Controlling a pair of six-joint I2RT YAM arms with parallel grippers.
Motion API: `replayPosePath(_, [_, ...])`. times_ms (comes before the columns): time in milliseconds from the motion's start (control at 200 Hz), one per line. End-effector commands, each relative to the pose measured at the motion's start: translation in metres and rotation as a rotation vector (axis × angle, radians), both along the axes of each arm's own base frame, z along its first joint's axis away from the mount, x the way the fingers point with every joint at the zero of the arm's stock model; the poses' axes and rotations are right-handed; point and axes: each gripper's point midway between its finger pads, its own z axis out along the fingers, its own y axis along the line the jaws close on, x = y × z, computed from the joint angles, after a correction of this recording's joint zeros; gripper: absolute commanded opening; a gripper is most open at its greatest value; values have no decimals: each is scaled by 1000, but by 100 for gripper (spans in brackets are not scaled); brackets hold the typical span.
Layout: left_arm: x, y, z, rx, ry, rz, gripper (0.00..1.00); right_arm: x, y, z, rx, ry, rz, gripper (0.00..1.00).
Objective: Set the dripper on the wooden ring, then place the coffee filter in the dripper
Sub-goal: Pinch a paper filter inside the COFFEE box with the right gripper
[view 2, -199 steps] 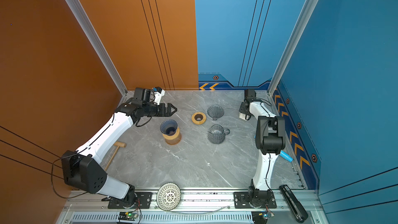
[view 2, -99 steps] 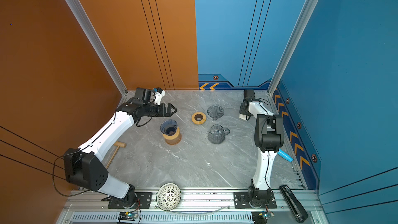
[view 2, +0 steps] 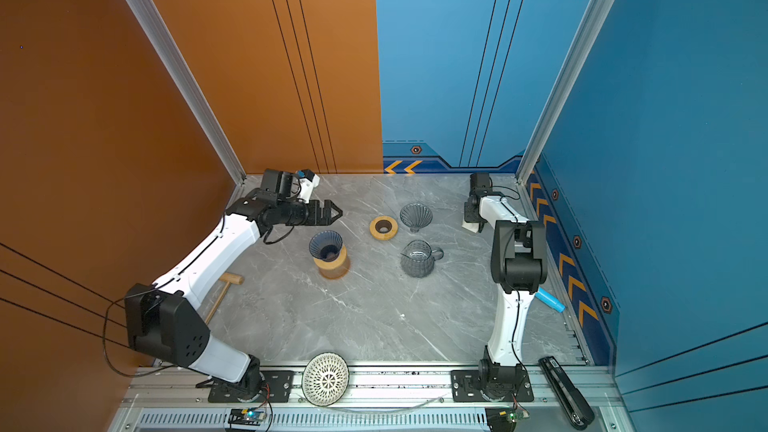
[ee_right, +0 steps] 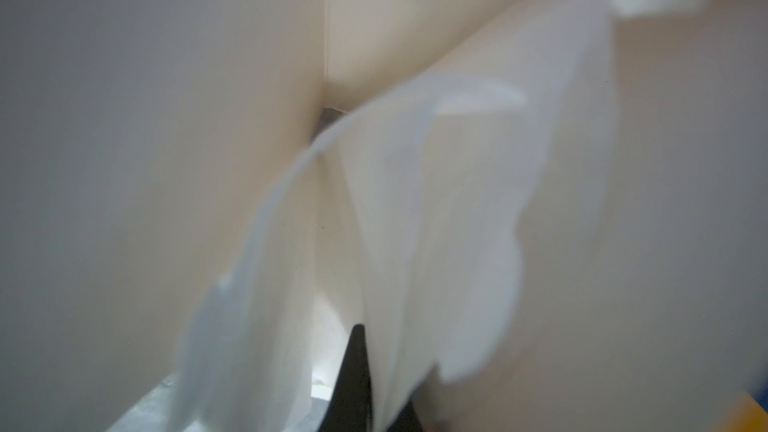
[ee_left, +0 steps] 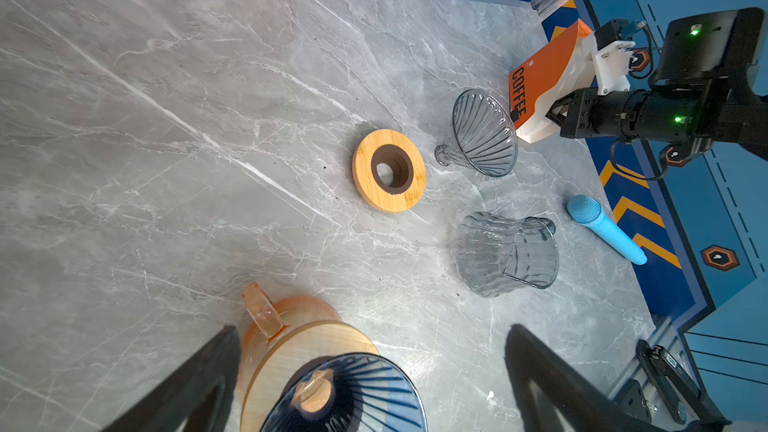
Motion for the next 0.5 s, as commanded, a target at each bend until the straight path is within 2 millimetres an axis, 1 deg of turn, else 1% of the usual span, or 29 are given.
replayPosePath(0, [1,-3,0,-20,25,-9,100,1,-4,27,-48,-25,29,0])
replayPosePath(80, [1,-3,-1,-22,30,-11,100,1,-1,30,-31,-32,27,0])
replayPosePath(140, [2,-4,-1,-23,31,-12,100,0,4,32,5,-41,27,4])
replayPosePath(200, [2,-4,0,-25,29,-14,100,-1,8,35,24,-51,20,11])
replayPosePath(265, [2,-5,1,-26,30,-16,100,-2,12,40,39,-63,13,14])
replayPosePath(391, [2,-5,5,-29,17,-19,99,-3,19,51,71,-88,12,22])
replayPosePath(496, [3,-5,8,-27,9,-19,99,-7,25,64,70,-107,16,25])
